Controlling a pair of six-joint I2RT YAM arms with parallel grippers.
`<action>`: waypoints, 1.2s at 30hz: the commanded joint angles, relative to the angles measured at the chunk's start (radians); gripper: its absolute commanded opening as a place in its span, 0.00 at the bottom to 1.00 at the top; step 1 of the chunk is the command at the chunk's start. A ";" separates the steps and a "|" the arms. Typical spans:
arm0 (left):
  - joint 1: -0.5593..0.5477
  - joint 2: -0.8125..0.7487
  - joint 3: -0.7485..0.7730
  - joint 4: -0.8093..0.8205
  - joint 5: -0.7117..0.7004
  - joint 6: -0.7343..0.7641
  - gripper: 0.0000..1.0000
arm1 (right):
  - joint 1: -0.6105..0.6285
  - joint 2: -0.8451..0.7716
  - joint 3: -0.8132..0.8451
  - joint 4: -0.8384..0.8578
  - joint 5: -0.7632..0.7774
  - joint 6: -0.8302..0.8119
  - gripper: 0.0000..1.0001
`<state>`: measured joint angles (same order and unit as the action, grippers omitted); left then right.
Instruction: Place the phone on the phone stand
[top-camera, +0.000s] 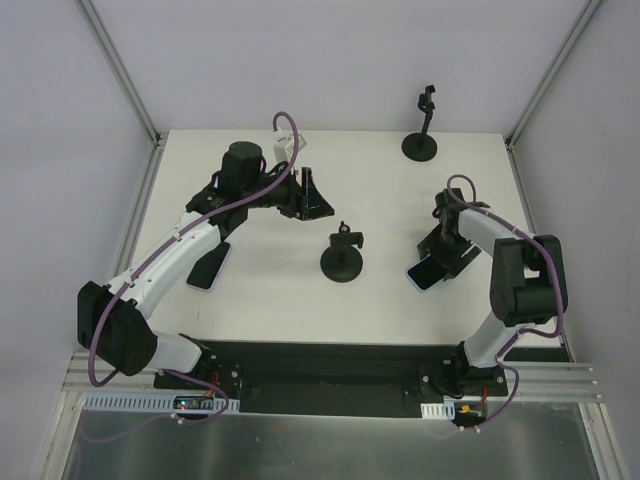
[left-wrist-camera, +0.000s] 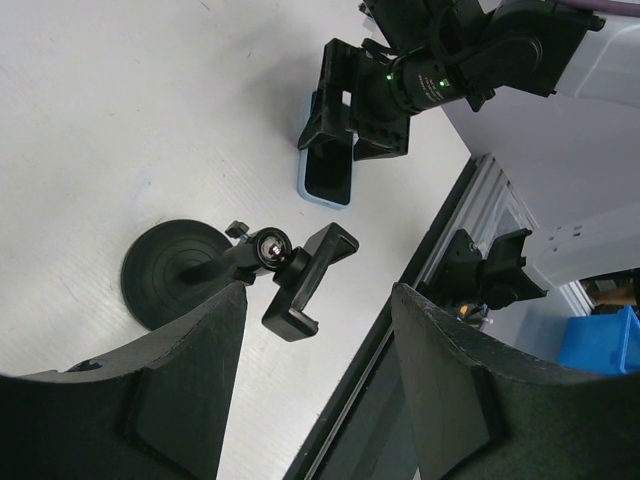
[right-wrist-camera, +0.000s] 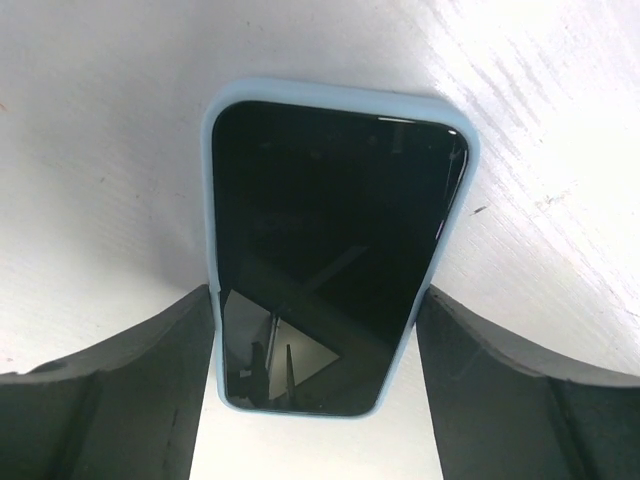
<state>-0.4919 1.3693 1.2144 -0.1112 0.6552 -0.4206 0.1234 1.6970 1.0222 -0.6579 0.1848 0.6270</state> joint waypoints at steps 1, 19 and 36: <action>-0.013 -0.003 -0.001 0.031 0.029 -0.009 0.59 | 0.004 0.004 -0.023 -0.028 0.035 0.039 0.64; -0.013 -0.024 0.000 0.030 0.024 -0.004 0.58 | 0.002 -0.545 -0.436 0.552 -0.163 -0.262 0.01; -0.191 -0.093 0.002 0.033 -0.015 0.160 0.58 | 0.309 -0.867 -0.125 0.405 -0.101 -0.339 0.01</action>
<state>-0.6468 1.3376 1.2144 -0.1108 0.6498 -0.3420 0.3271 0.8669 0.7525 -0.2729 0.0246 0.2531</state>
